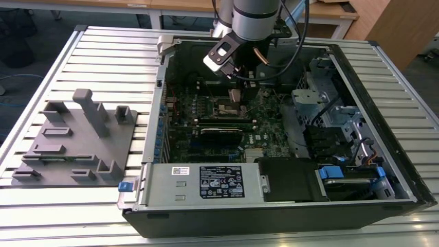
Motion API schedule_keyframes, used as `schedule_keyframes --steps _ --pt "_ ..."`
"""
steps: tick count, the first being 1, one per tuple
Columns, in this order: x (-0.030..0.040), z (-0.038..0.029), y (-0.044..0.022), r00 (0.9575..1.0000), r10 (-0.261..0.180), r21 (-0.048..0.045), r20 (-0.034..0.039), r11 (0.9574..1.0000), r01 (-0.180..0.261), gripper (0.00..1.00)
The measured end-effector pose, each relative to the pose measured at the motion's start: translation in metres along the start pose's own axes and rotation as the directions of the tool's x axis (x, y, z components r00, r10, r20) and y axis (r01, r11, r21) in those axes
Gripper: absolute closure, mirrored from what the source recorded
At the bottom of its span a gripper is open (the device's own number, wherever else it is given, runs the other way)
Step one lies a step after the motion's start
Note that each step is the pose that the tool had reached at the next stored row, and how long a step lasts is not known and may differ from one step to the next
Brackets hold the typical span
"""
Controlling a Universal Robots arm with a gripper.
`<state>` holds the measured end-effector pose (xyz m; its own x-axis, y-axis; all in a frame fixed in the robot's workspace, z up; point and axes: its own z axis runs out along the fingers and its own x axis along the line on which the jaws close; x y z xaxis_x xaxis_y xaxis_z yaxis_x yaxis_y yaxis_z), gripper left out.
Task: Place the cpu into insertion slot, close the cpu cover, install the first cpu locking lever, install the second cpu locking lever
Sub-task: 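Place the cpu into insertion slot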
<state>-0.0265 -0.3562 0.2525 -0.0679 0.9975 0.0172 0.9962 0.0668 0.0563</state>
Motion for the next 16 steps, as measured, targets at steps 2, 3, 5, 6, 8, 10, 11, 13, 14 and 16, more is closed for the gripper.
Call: schedule_keyframes --steps 2,3,5,6,8,10,11,13,14,16 --pt "0.0000 0.0002 0.0000 1.0000 0.000 0.0001 0.0001 1.0000 0.000 0.46" --pt "0.0000 0.0003 0.0000 1.0000 0.000 0.0000 0.0001 1.0000 0.000 0.46" --pt "0.0000 0.0007 0.0000 1.0000 0.000 0.0000 -0.0001 1.0000 0.000 0.46" --pt "0.0000 0.0008 0.0000 1.0000 0.000 0.0000 -0.0001 1.0000 0.000 0.46" --pt "0.0000 0.0013 -0.0001 1.0000 0.000 0.0000 0.0001 1.0000 0.000 0.46" --pt "0.0000 0.0014 -0.0001 1.0000 0.000 0.0001 0.0001 1.0000 0.000 0.46" --pt "0.0000 0.0016 -0.0001 1.0000 0.000 0.0000 0.0000 1.0000 0.000 0.46" --pt "-0.0001 0.0019 -0.0001 1.0000 0.000 0.0001 0.0001 1.0000 0.000 0.46" --pt "-0.0001 0.0022 -0.0001 1.0000 0.000 0.0000 0.0000 1.0000 0.000 0.46" --pt "-0.0001 0.0025 -0.0001 1.0000 0.000 0.0001 0.0001 1.0000 0.000 0.46"
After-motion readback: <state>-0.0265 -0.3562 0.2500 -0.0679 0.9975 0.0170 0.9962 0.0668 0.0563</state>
